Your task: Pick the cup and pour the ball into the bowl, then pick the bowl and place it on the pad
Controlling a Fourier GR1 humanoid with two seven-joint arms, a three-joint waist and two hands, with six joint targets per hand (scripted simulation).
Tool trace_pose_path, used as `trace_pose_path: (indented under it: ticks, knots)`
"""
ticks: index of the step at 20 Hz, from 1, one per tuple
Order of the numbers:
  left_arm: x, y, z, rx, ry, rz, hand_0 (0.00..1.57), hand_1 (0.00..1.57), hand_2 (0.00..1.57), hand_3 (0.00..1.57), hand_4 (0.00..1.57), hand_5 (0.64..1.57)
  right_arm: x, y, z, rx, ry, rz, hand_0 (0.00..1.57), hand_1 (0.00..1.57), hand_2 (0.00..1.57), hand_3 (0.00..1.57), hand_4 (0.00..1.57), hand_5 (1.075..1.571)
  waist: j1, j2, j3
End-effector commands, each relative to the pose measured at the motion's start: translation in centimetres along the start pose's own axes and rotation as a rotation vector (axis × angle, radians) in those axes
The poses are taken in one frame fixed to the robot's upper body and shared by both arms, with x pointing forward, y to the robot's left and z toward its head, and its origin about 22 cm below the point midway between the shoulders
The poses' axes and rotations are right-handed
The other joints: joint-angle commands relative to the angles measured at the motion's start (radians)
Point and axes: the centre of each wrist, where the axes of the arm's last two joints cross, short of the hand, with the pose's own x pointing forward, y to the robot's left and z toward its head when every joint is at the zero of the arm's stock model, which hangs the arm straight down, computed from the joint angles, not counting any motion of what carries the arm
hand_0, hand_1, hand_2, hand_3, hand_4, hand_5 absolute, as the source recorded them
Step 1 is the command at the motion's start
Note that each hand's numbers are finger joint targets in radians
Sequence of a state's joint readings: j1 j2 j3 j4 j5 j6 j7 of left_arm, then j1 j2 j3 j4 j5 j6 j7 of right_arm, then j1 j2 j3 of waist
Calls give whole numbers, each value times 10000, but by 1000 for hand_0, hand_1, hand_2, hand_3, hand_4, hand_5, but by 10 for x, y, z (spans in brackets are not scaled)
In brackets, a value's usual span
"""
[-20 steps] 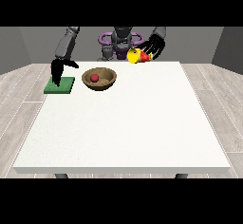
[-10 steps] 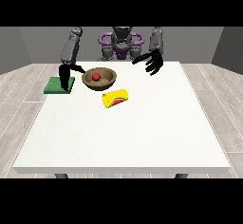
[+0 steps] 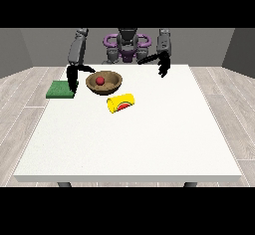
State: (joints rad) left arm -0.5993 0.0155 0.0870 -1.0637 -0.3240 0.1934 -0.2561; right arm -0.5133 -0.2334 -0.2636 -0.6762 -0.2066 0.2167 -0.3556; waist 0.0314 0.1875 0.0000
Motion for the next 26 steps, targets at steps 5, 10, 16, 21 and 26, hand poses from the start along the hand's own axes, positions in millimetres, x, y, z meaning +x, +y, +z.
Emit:
trace_pose_path:
  ticks: [5, 10, 16, 21, 26]
  knots:
    - [40, -11, -5, -993, -909, 311, 0, 0, 0, 0, 0, 1555, -18, -27, 12, -1137, -16, -605, 0, 0, 0, 0, 232, 1545, 1165, 458, 13]
    - [50, -12, -9, -850, -1196, 262, 0, 0, 0, 0, 0, 1558, -44, 0, 24, -1138, -249, -972, 0, 0, 0, 0, 151, 1525, 1324, 757, 16]
    - [48, -13, -11, -1076, -1112, 189, 0, 0, 0, 0, 0, 1562, -31, 19, 8, -1064, -153, -1308, 0, 0, 0, 0, 233, 1532, 1453, 538, 3]
    - [4, 9, 11, -784, 395, 173, 0, 0, 0, 0, 0, 1563, -24, 35, -1, -810, 1130, -1261, 0, 0, 0, 0, 374, 1551, 795, -851, -4]
    - [32, 22, -6, -893, -518, 365, 0, 0, 0, 0, 0, 1566, -57, 43, 19, -1326, 1066, -1156, 0, 0, 0, 0, 375, 1550, 1238, 187, 6]
